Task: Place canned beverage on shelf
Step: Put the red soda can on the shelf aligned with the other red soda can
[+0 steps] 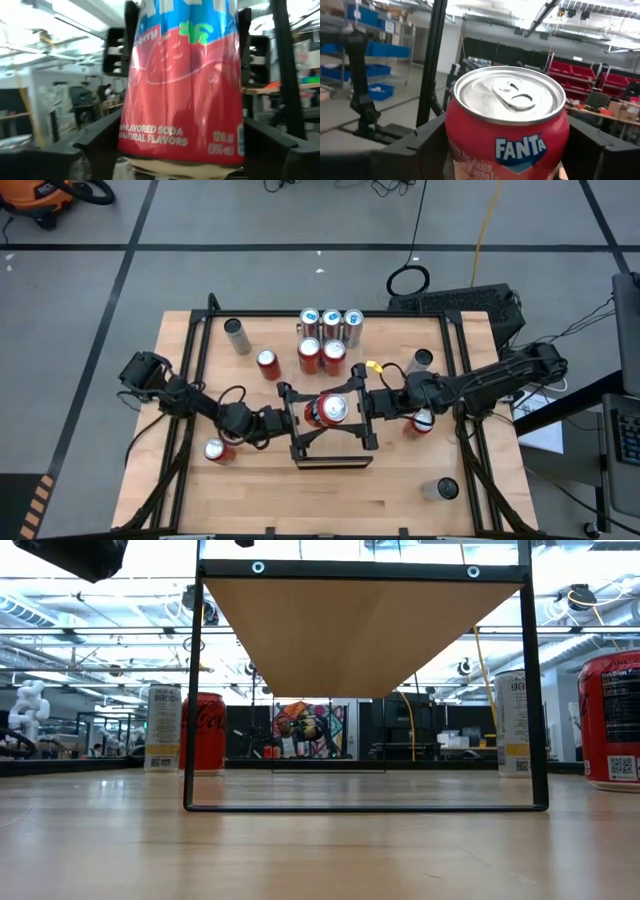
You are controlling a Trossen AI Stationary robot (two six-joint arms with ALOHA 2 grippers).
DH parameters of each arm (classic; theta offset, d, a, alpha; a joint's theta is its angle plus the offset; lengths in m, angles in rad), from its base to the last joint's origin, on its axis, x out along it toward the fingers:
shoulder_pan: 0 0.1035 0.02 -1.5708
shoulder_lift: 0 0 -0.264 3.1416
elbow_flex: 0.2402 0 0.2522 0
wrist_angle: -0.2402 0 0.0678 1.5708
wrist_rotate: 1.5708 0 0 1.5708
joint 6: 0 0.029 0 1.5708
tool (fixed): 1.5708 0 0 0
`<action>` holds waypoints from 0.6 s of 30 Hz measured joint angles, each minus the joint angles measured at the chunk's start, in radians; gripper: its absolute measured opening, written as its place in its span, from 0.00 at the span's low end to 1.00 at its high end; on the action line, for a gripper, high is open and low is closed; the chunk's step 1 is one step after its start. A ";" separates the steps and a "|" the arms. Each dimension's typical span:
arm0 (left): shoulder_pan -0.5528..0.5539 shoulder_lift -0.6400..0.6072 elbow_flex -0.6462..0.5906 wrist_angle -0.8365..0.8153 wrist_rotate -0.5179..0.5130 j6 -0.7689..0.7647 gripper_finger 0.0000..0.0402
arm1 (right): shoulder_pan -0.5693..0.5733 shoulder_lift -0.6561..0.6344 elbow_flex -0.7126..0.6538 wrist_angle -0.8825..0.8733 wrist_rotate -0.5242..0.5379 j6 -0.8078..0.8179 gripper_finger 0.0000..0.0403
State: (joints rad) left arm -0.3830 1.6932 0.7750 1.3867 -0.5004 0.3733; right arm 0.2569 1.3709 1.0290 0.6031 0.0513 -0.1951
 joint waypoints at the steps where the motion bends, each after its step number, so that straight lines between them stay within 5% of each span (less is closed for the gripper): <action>1: -0.005 0.000 0.000 0.000 -0.027 0.000 0.88 | 0.000 -0.009 0.000 -0.019 0.003 0.000 0.69; 9: -0.071 -0.017 0.000 0.007 -0.237 0.088 0.98 | -0.001 -0.085 -0.001 -0.179 0.006 0.012 0.69; 18: -0.106 -0.046 0.000 -0.016 -0.302 0.105 0.98 | -0.002 -0.119 -0.001 -0.246 0.001 0.018 0.69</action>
State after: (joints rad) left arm -0.4885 1.6474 0.7753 1.3702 -0.8028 0.4782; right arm 0.2550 1.2520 1.0279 0.3570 0.0526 -0.1772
